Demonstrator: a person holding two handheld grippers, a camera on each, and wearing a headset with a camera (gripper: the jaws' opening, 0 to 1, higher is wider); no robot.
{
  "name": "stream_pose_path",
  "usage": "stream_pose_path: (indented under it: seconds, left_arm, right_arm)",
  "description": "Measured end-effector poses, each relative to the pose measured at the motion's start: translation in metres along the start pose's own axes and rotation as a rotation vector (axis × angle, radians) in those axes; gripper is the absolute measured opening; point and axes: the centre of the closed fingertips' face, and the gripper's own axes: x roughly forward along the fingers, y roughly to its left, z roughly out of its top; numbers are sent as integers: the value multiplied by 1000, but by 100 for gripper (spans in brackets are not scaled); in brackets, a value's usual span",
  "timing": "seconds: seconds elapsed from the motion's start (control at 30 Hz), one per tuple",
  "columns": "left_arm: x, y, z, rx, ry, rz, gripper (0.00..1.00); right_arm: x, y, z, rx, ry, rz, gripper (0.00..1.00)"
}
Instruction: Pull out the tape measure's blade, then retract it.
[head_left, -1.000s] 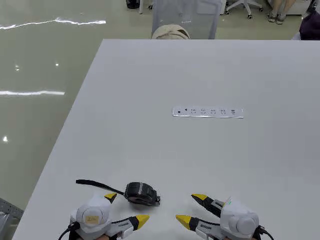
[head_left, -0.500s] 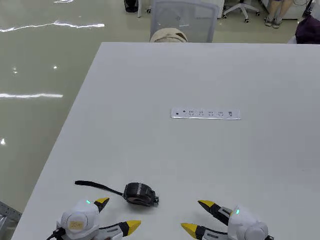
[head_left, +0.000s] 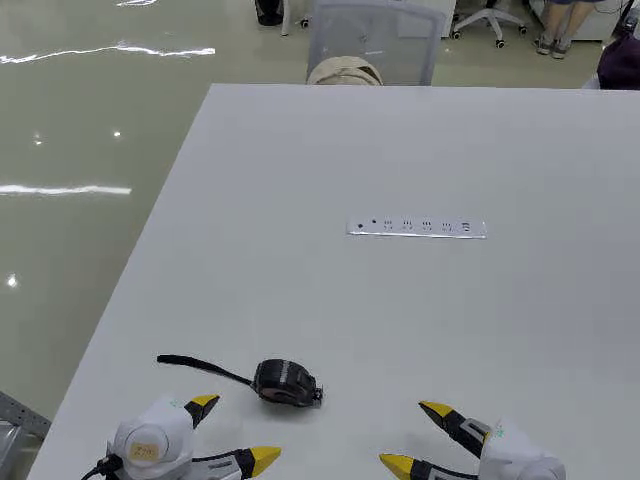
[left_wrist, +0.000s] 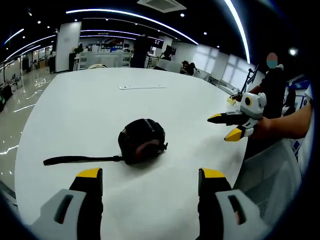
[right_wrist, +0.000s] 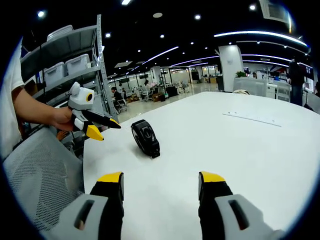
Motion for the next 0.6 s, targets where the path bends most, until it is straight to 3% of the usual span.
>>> stream_pose_path:
  seconds: [0.37, 0.6]
  left_arm:
    - [-14, -2, -10, 8, -1, -13, 78]
    - [-22, -4, -12, 20, -5, -20, 78]
  right_arm:
    - [-17, 1, -7, 2, 28, -30, 67]
    - [-25, 2, -5, 6, 9, -42, 69]
